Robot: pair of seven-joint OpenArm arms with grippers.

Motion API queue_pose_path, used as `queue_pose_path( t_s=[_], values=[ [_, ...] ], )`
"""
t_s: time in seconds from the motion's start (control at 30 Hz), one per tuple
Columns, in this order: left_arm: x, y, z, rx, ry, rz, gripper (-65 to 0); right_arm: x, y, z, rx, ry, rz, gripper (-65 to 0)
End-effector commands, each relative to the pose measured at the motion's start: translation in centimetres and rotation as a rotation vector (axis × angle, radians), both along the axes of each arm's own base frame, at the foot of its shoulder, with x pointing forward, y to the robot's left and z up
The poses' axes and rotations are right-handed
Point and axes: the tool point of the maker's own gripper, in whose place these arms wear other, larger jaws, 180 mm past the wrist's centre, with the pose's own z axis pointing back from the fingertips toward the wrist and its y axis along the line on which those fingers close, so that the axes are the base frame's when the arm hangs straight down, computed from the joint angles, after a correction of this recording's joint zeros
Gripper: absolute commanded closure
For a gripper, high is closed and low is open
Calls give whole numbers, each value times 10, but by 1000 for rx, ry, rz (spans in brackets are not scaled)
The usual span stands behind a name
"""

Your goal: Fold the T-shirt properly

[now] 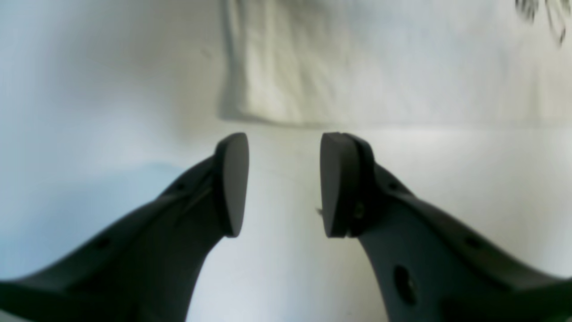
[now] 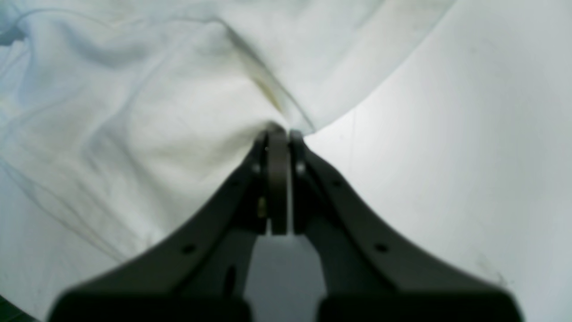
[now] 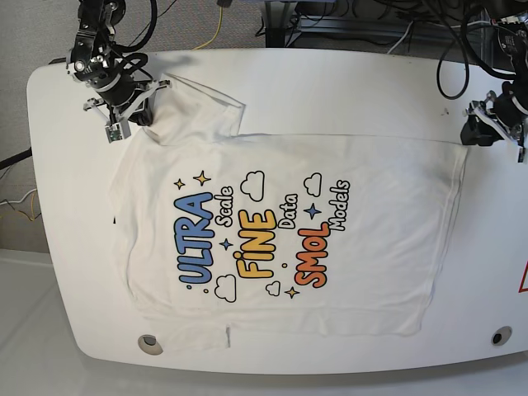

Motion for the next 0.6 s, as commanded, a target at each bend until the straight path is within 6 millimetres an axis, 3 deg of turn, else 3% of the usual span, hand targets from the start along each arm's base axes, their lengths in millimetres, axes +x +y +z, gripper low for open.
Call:
queue_pose_path(
  t_s=[0.0,0.27,0.57],
  values=[
    [13,2,20,-8,-64,-19,-256,4,-6,6,-15,-16,2,0],
    [13,-9,13,-88,-44,-66,-261,5,-4,6,-9,-19,3,0],
    [18,-5,-6,-103,5,-48,-259,5,-5,7,-12,-19,5,0]
  ],
)
